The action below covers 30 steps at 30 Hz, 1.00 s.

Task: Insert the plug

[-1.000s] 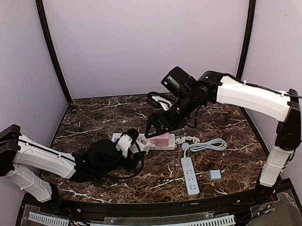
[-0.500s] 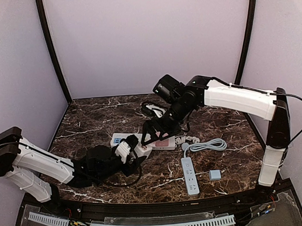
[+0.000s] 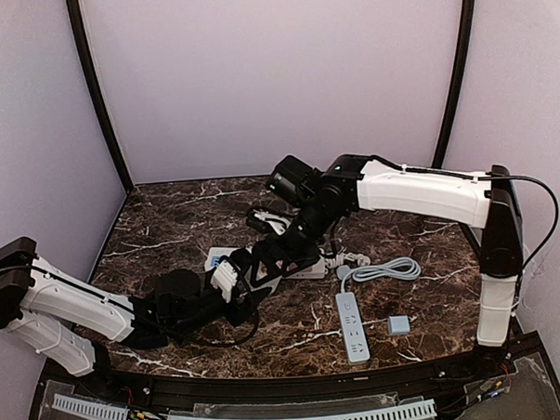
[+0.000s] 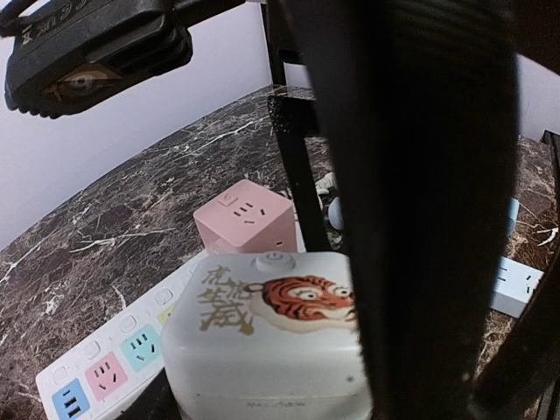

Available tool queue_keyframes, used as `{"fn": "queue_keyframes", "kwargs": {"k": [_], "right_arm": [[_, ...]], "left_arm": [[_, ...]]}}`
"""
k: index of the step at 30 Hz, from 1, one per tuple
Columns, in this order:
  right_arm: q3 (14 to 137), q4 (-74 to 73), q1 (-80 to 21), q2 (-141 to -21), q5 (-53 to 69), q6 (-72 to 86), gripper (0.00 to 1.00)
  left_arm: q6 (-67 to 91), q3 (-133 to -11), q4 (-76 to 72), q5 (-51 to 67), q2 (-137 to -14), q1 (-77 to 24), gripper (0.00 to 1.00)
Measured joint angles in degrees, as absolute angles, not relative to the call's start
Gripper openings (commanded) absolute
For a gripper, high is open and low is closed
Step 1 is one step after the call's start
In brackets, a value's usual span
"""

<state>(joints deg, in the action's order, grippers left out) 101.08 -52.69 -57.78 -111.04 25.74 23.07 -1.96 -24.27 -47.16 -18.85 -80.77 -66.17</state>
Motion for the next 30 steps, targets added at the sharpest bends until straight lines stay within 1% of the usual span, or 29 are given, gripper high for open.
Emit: {"fn": "queue_keyframes", "kwargs": {"k": [8,12,19,22,25,29,30], "right_arm": [[103.20,-52.31,-58.19,-113.38,25.28,23.05,0.82],[103.79,-52.23,-58.33,-114.54,24.64,23.07,0.80],[104.97,-52.40,-58.54,-115.63,23.57,22.85,0.69],[105.38,-52.42,-58.54,-116.46,23.22,22.70,0.61],[105.58,-52.31,-58.54,-117.25,23.31,22.68,0.51],[105.71,-52.25,-58.65,-117.64,23.44,22.55,0.35],[105.73,-52.25,-58.65,-117.64,23.46,22.52,0.30]], "left_arm": [[-1.96,-24.10,-47.77,-18.55,-80.77,-66.17,0.01],[-1.96,-24.10,-47.97,-18.44,-80.77,-66.19,0.01],[-1.96,-23.99,-48.16,-18.41,-80.77,-66.19,0.01],[-1.96,-23.64,-48.36,-18.41,-80.77,-66.19,0.01],[-1.98,-23.18,-48.36,-18.39,-80.79,-66.19,0.01],[-2.13,-22.76,-48.64,-18.41,-80.79,-66.24,0.01],[-2.13,-22.72,-48.75,-18.41,-80.79,-66.24,0.01]]}}
